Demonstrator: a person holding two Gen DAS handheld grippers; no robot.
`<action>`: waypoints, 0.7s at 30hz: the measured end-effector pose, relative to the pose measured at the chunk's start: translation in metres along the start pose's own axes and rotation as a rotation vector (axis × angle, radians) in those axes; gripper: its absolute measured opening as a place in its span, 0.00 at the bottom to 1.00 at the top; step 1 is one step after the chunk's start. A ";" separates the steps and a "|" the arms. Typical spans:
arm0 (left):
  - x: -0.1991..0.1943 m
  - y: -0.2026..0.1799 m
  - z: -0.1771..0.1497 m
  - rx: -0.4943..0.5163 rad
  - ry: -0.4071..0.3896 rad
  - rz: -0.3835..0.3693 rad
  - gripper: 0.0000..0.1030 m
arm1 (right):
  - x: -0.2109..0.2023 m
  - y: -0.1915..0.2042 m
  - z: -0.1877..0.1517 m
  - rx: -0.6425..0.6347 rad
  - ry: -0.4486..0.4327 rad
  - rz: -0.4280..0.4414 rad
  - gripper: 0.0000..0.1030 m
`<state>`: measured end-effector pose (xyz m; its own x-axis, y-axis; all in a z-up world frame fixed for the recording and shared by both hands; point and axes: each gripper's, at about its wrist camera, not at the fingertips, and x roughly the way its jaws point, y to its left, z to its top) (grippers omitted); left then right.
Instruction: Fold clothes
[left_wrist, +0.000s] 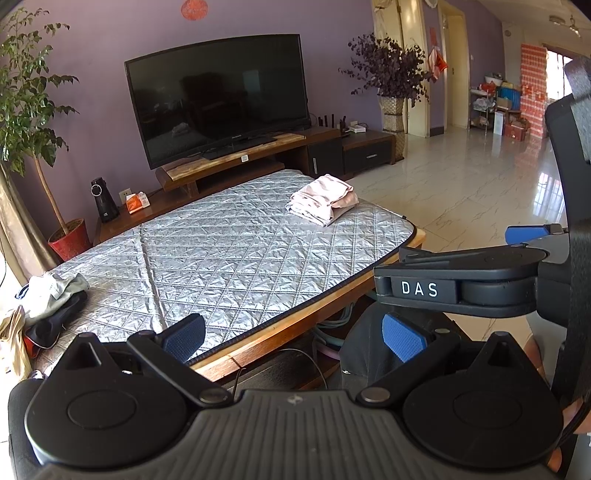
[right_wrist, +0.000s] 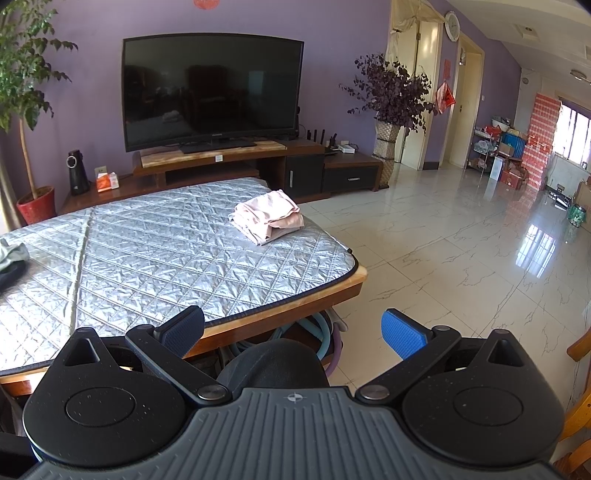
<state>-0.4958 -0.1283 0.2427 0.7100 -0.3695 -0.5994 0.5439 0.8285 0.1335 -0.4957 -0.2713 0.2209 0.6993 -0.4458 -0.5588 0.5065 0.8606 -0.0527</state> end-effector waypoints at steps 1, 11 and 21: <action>0.000 0.000 0.000 0.000 0.001 0.000 0.99 | 0.000 0.000 0.000 0.000 0.000 0.000 1.00; 0.003 0.002 -0.001 0.002 0.006 0.007 0.99 | -0.001 0.001 0.000 -0.003 -0.006 0.000 1.00; 0.005 0.002 -0.003 0.004 0.008 0.011 0.99 | -0.004 0.003 -0.002 -0.008 -0.008 0.000 1.00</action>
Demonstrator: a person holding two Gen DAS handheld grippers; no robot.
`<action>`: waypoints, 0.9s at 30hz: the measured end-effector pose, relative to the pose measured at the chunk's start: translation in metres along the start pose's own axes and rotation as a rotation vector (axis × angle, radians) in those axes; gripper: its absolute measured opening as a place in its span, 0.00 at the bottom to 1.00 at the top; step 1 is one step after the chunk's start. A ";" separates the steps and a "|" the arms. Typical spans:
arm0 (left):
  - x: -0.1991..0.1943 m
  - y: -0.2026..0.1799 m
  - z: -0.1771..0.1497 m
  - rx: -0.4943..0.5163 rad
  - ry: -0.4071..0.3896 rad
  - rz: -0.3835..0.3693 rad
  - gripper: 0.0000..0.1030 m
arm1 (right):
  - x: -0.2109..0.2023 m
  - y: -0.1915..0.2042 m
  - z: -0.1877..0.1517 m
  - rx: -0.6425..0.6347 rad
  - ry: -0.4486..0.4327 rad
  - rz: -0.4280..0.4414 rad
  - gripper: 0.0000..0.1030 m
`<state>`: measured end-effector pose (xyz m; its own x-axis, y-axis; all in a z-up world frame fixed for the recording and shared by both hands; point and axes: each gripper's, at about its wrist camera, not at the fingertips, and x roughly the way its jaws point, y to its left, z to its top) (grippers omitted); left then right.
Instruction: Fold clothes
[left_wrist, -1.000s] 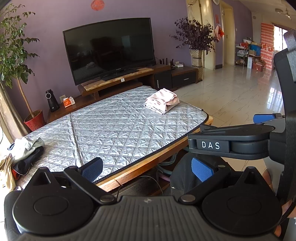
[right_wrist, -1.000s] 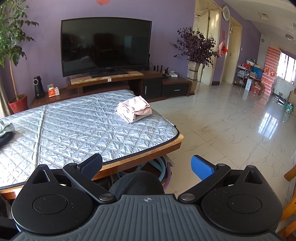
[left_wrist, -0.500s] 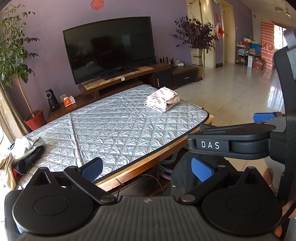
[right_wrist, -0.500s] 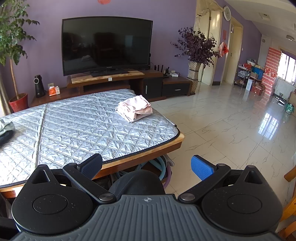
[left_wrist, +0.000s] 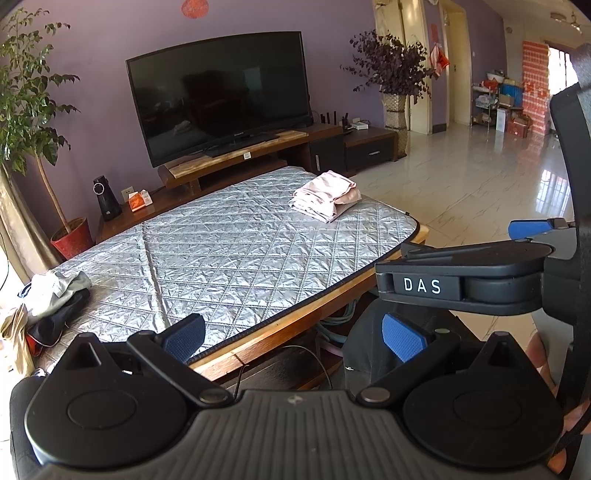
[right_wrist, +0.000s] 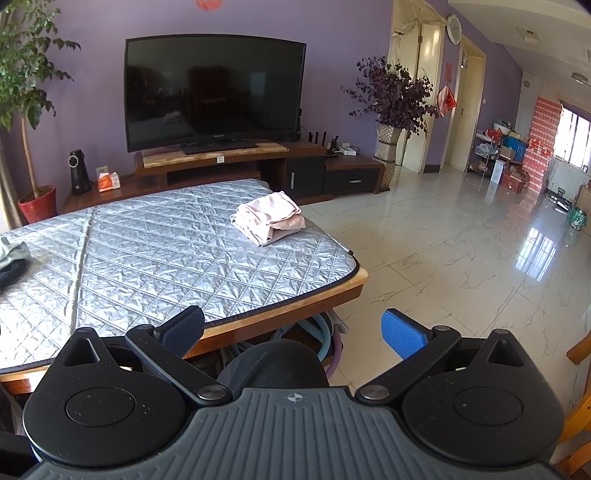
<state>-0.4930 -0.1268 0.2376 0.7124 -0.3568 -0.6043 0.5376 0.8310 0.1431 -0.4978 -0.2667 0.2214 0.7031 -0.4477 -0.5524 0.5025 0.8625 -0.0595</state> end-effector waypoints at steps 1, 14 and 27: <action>0.000 0.000 0.000 0.000 0.000 0.000 0.99 | 0.000 0.000 0.000 0.000 0.000 0.000 1.00; 0.000 0.000 -0.001 0.000 0.000 0.002 0.99 | -0.002 0.000 0.002 0.000 -0.008 0.002 1.00; 0.011 0.016 -0.001 -0.037 0.023 0.017 0.99 | 0.011 0.004 0.007 0.004 0.015 0.002 1.00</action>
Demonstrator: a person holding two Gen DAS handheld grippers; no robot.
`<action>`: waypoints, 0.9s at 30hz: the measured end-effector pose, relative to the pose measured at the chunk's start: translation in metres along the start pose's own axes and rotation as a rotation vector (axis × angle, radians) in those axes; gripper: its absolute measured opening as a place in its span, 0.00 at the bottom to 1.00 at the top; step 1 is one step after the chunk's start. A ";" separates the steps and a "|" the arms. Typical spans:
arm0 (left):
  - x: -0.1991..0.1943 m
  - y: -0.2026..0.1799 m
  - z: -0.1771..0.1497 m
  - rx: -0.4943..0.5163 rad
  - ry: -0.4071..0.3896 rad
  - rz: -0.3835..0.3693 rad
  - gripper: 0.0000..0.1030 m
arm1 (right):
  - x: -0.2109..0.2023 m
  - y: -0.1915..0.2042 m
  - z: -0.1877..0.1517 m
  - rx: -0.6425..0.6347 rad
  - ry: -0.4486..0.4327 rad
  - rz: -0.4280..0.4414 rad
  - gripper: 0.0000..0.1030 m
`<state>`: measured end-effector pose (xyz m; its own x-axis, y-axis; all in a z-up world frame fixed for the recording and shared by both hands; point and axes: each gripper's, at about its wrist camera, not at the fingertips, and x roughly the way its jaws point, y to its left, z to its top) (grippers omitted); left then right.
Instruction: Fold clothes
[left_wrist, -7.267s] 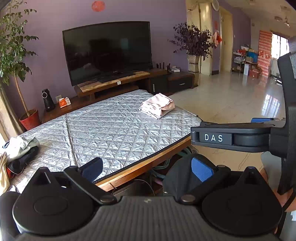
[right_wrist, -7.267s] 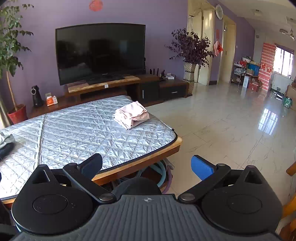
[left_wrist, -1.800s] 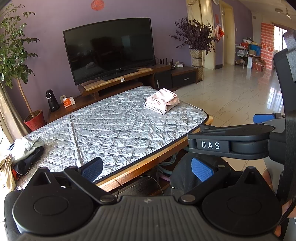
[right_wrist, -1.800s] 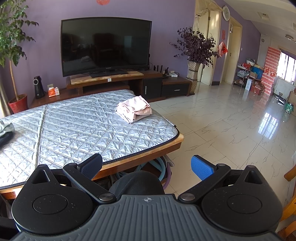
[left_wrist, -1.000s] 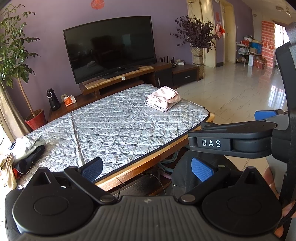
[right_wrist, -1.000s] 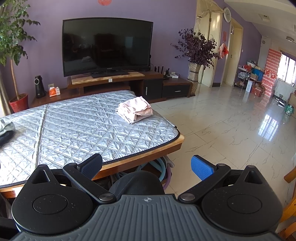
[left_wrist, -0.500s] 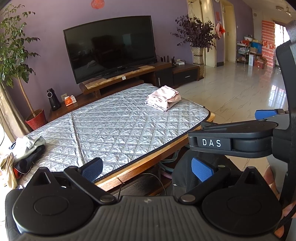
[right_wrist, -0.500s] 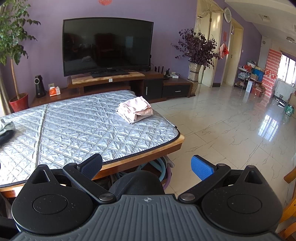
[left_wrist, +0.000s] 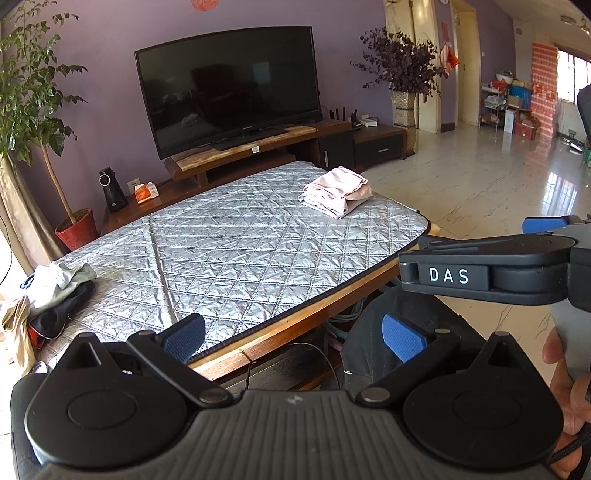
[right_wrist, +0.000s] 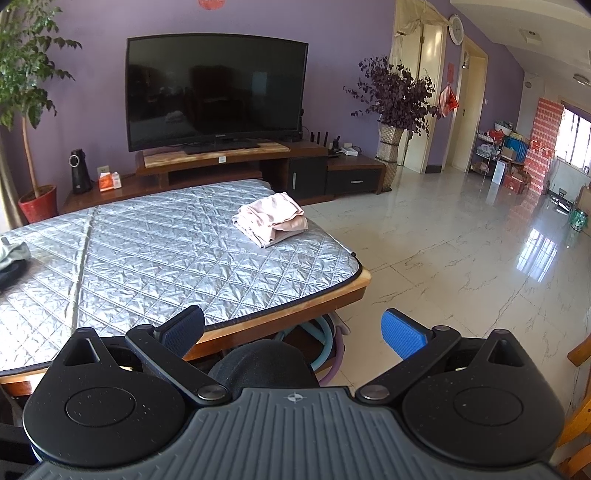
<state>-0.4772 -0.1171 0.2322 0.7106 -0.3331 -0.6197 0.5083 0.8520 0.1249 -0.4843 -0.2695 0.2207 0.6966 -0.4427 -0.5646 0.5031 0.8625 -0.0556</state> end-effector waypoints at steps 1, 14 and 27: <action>0.003 0.003 0.001 -0.010 0.008 0.002 0.99 | 0.003 0.001 0.001 0.002 0.006 0.002 1.00; 0.041 0.040 0.039 -0.080 0.080 0.011 0.99 | 0.029 0.025 0.044 0.001 0.018 0.022 1.00; 0.109 0.083 0.094 -0.135 0.157 0.031 0.99 | 0.084 0.070 0.085 -0.053 0.059 0.031 1.00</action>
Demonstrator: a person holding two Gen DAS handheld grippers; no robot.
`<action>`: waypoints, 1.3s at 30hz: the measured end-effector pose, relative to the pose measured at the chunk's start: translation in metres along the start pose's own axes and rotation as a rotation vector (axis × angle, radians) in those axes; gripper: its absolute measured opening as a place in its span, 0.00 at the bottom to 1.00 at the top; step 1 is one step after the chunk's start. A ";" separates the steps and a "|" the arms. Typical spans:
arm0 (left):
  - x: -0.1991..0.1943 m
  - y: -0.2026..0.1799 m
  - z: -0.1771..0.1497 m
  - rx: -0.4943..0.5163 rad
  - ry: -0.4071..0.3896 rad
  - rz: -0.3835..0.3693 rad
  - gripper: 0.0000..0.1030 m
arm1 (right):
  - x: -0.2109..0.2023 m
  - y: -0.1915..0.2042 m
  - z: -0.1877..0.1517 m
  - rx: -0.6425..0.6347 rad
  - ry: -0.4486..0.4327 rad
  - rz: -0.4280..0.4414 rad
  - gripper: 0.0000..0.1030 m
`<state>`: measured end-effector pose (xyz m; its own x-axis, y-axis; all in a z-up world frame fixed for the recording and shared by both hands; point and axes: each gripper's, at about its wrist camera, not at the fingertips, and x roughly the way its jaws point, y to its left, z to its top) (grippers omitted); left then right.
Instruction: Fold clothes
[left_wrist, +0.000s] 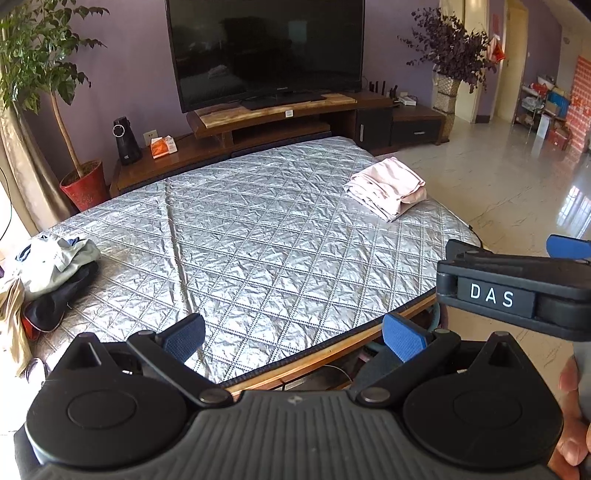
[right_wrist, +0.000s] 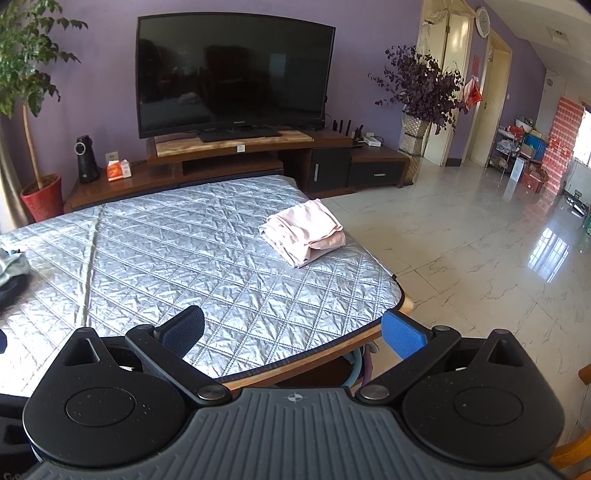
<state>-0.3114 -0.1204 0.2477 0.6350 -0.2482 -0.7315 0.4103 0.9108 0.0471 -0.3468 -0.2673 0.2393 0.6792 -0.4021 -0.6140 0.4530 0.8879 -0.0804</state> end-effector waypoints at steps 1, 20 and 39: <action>0.005 0.003 0.004 -0.005 0.007 0.008 0.99 | 0.004 0.003 0.001 0.000 0.001 0.000 1.00; 0.064 0.015 0.018 -0.029 0.092 0.013 0.99 | 0.050 0.019 0.014 0.004 0.049 0.017 1.00; 0.061 0.019 0.020 -0.037 0.088 0.016 0.99 | 0.044 0.006 0.020 0.024 0.031 -0.011 1.00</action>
<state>-0.2515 -0.1252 0.2177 0.5804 -0.2050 -0.7881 0.3748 0.9264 0.0351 -0.3023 -0.2840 0.2269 0.6563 -0.4043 -0.6370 0.4742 0.8777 -0.0685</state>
